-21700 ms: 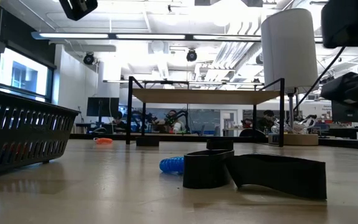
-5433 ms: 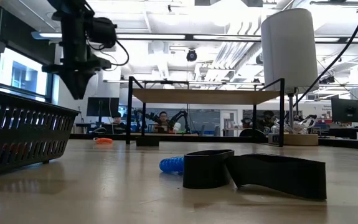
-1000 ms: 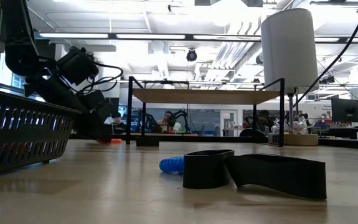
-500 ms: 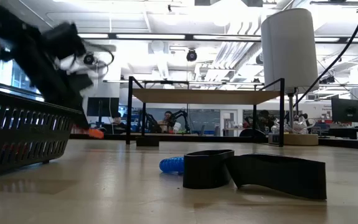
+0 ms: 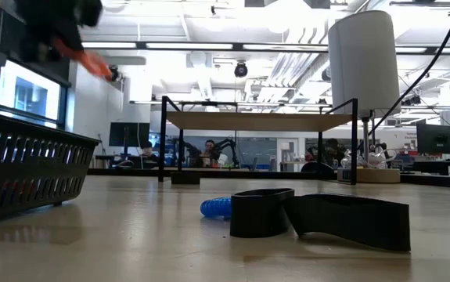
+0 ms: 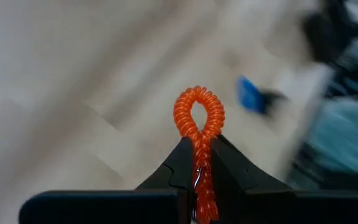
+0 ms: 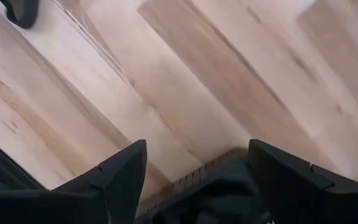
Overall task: Pick & Place Office Desk Supplies
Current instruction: Put the orange spring key chain into the middle black basket
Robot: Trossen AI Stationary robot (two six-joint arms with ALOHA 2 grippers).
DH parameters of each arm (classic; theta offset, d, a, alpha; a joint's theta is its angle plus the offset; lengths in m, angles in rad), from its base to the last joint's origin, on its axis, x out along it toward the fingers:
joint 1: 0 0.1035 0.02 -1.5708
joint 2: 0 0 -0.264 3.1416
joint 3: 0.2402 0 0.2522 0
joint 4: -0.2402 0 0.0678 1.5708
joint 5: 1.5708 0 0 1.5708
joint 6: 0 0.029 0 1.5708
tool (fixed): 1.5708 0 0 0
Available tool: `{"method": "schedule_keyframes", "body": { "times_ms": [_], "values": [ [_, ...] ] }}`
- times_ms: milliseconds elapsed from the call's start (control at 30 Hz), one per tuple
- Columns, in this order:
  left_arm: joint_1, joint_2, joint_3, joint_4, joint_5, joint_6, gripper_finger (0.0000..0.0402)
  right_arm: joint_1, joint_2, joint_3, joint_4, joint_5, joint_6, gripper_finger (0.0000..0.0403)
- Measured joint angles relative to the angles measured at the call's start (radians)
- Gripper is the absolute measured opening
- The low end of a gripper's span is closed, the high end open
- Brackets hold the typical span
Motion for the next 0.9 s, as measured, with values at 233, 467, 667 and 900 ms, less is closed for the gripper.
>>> {"method": "schedule_keyframes", "body": {
  "times_ms": [233,467,667,900],
  "values": [
    [-0.365,0.099,0.037,0.108,0.058,-0.343,0.0025,-0.001,0.000,0.000,0.000,0.108,-0.083,0.0270],
    [-0.569,0.292,0.037,0.299,-0.021,-0.517,0.0026,-0.004,0.000,0.000,0.005,0.211,-0.132,0.0270],
    [-0.548,0.445,0.037,0.298,-0.080,-0.582,0.0064,-0.044,0.000,0.000,0.040,0.221,-0.285,0.0270],
    [-0.482,0.526,0.037,0.303,-0.047,-0.620,0.0075,-0.062,0.000,0.000,0.066,0.138,-0.418,0.0270]
  ]
}}
